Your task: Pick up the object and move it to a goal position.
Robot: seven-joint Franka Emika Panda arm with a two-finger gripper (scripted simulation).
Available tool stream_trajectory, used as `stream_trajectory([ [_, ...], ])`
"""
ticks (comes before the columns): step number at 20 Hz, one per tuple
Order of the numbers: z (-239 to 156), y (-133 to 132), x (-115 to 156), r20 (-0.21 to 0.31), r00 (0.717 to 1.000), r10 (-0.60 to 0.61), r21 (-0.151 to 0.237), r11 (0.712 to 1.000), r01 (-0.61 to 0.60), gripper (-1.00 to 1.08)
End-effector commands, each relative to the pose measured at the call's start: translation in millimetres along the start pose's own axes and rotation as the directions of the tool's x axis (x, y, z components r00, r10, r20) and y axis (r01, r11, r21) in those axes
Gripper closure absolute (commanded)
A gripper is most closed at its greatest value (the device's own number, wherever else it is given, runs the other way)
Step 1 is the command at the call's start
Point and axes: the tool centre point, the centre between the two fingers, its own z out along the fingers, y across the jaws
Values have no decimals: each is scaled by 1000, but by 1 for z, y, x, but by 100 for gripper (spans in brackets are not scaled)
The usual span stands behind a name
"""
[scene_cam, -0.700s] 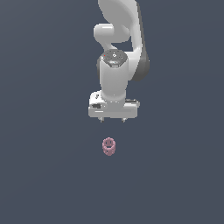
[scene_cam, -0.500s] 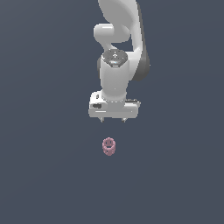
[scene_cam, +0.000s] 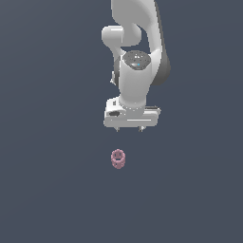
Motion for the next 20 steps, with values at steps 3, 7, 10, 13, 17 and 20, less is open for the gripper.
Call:
stream_trajectory([
  [3, 1, 2, 1, 1, 1000, 15, 0, 1000, -15, -92],
  [7, 5, 4, 6, 4, 999, 53, 2, 999, -53, -92],
  [10, 9, 8, 12, 7, 995, 101, 4, 995, -101, -92],
  [13, 14, 12, 19, 11, 987, 163, 5, 987, -163, -92],
  [17, 25, 20, 31, 19, 963, 268, 5, 963, -268, -92],
  [20, 34, 27, 42, 25, 933, 359, 4, 933, -360, -92],
])
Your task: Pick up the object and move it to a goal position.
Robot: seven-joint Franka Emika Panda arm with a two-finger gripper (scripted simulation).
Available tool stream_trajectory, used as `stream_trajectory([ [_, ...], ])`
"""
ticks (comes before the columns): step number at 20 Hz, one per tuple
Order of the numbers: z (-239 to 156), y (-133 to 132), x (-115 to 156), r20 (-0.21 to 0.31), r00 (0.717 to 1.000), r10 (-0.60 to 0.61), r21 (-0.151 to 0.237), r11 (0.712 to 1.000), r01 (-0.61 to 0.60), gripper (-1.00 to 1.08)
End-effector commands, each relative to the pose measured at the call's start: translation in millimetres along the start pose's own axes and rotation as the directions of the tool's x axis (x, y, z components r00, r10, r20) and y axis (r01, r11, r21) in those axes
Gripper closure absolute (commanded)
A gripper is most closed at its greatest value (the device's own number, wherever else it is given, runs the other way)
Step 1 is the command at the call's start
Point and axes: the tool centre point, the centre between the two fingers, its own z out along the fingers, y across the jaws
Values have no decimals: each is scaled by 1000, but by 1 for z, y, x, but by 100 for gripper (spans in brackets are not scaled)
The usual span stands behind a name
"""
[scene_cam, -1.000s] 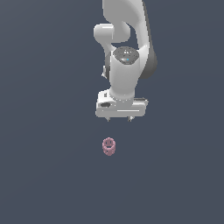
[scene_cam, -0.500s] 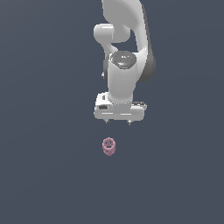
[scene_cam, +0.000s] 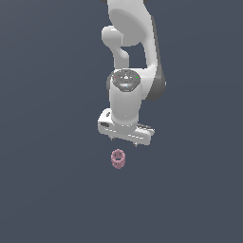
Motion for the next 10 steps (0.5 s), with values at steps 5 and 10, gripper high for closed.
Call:
stream_trajectory([
  [5, 19, 7, 23, 10, 982, 187, -2, 982, -187, -92],
  [10, 30, 11, 34, 14, 960, 280, -6, 960, -280, -92],
])
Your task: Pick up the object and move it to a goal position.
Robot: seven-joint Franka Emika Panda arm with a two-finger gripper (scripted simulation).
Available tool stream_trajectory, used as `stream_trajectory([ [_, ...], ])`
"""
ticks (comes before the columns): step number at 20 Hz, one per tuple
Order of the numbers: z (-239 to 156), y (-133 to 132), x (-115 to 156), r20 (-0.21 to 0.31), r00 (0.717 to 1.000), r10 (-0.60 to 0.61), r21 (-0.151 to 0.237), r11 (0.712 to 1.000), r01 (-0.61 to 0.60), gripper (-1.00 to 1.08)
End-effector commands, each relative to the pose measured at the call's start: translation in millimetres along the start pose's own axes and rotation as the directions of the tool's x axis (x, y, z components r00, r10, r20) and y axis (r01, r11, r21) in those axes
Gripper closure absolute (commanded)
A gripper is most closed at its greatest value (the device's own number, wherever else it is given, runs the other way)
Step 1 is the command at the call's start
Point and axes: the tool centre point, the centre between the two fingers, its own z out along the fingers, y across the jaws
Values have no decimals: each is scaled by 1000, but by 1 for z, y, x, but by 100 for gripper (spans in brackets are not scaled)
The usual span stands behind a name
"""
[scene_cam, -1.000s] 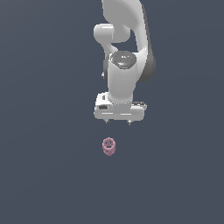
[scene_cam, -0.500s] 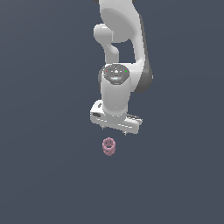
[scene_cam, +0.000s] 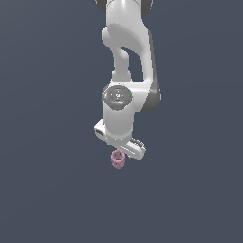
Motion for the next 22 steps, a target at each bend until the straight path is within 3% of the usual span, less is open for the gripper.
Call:
stream_trajectory([
  [1, 4, 0, 5, 1, 999, 42, -1, 999, -42, -92],
  [13, 14, 1, 11, 3, 996, 90, -3, 996, -90, -92],
  [22, 57, 2, 10, 3, 995, 95, -3, 995, -95, -92],
])
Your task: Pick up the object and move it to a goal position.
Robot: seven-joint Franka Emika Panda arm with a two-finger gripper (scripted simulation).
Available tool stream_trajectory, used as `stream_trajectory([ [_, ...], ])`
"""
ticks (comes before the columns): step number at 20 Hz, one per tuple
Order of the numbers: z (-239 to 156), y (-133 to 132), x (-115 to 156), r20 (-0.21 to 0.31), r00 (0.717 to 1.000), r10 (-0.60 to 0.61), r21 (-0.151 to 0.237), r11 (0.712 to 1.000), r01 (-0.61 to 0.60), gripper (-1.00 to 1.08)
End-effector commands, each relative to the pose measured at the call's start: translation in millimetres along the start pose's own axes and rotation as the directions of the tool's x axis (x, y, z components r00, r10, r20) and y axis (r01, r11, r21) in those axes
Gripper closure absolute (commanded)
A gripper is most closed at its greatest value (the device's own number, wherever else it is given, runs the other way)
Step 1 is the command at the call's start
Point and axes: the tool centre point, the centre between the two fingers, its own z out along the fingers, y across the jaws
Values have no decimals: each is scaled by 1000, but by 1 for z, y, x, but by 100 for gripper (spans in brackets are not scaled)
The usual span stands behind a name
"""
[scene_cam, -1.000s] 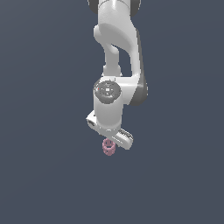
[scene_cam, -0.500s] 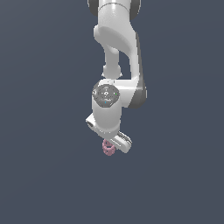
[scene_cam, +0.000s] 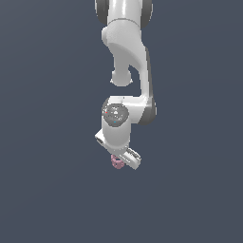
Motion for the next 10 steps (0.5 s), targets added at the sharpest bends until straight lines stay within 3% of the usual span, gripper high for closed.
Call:
stream_trajectory([
  [1, 8, 0, 0, -1, 1000, 1, 1, 1000, -1, -92],
  [6, 9, -1, 1, -1, 1000, 1, 1, 1000, -1, -92],
  [7, 9, -1, 1, -1, 1000, 1, 1, 1000, -1, 108],
  [10, 9, -1, 1, -1, 1000, 1, 1, 1000, -1, 108],
])
